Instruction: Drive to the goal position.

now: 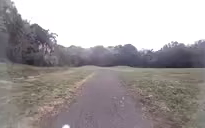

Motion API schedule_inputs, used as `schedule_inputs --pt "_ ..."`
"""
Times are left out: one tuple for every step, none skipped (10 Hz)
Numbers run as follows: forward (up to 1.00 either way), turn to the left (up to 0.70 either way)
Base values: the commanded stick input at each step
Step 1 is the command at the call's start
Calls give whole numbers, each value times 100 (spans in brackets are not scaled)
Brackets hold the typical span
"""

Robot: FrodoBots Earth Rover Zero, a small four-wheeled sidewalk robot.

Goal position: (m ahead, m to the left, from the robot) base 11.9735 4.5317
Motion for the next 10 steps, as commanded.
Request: schedule_inputs --pt "45 0" --pt "45 0" --pt "45 0" --pt "45 0" --pt "45 0" --pt "45 0" --pt "45 0" --pt "45 0" --pt "45 0" --pt "45 0"
